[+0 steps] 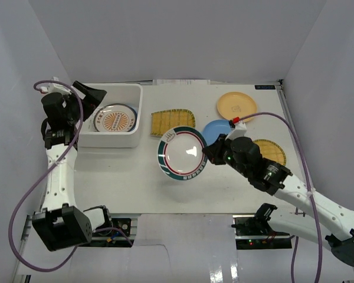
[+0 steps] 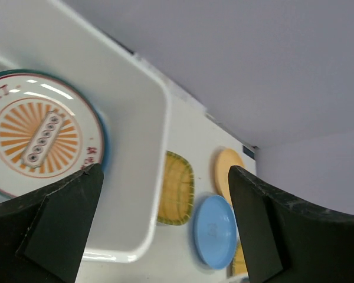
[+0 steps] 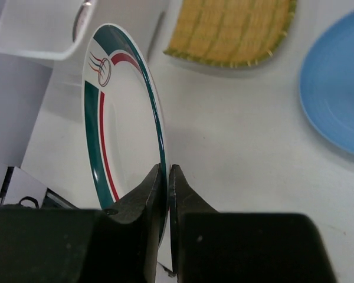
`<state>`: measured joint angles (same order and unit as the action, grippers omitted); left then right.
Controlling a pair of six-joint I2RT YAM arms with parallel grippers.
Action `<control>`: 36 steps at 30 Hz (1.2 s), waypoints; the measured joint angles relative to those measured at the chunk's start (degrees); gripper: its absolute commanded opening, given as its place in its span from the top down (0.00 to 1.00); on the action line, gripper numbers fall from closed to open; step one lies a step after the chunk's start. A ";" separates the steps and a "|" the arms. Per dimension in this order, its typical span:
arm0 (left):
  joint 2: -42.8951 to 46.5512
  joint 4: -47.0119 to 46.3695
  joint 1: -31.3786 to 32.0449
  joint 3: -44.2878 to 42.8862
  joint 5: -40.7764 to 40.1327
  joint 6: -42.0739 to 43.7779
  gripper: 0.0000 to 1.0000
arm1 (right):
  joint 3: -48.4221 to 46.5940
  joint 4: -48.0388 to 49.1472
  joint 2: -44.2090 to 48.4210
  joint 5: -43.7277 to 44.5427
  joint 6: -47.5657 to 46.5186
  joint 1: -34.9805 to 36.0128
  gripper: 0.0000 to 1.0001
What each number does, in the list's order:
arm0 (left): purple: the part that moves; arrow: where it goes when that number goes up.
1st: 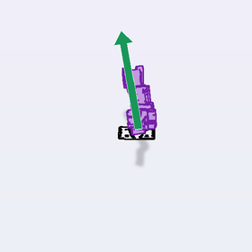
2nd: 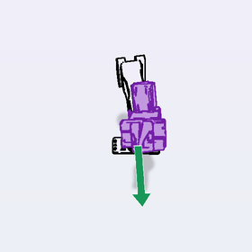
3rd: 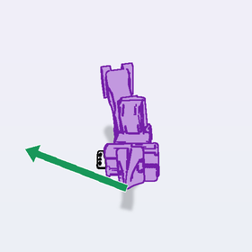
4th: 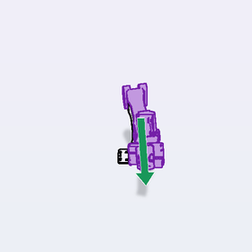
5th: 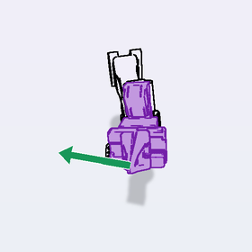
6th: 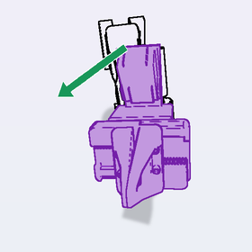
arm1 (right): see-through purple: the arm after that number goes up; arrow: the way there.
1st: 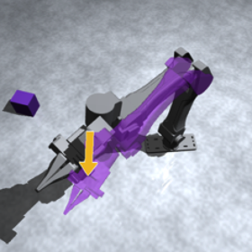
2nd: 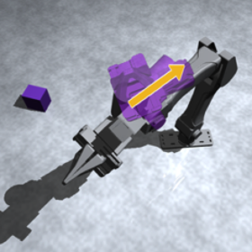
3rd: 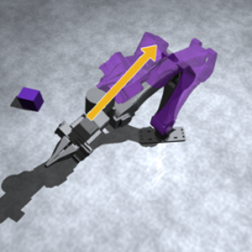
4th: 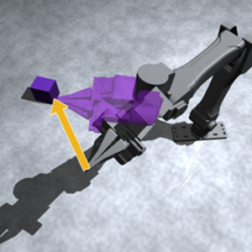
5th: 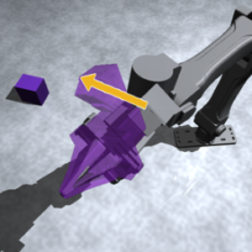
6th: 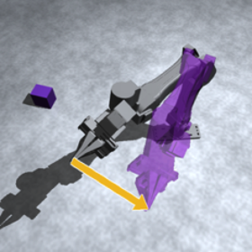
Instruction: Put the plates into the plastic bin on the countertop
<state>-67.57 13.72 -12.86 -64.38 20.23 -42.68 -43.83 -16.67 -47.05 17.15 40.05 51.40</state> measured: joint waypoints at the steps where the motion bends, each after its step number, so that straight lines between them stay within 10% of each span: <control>1: 2.03 -0.28 0.33 0.00 1.18 0.02 0.02 | -2.60 1.66 -2.58 -0.28 -0.92 0.00 0.92; 13: 14.99 1.86 6.73 -6.27 22.01 1.57 0.02 | -40.81 19.04 -41.90 -5.53 -9.70 -0.42 0.92; 26: 17.20 6.99 12.85 -10.38 22.73 6.34 0.02 | -87.34 16.74 -89.53 -10.88 -11.54 -0.17 0.92; 33: 15.93 8.81 14.23 -3.23 19.12 6.58 0.03 | -86.55 16.87 -92.74 -9.75 -10.51 0.92 0.50; 36: 16.90 9.05 14.23 0.79 16.39 5.75 0.04 | -85.72 19.08 -91.91 -9.46 -10.86 1.16 0.46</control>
<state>-50.68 22.76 1.37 -63.59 36.62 -36.93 -129.56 2.42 -138.96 7.68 29.19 52.56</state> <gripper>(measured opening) 0.973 0.518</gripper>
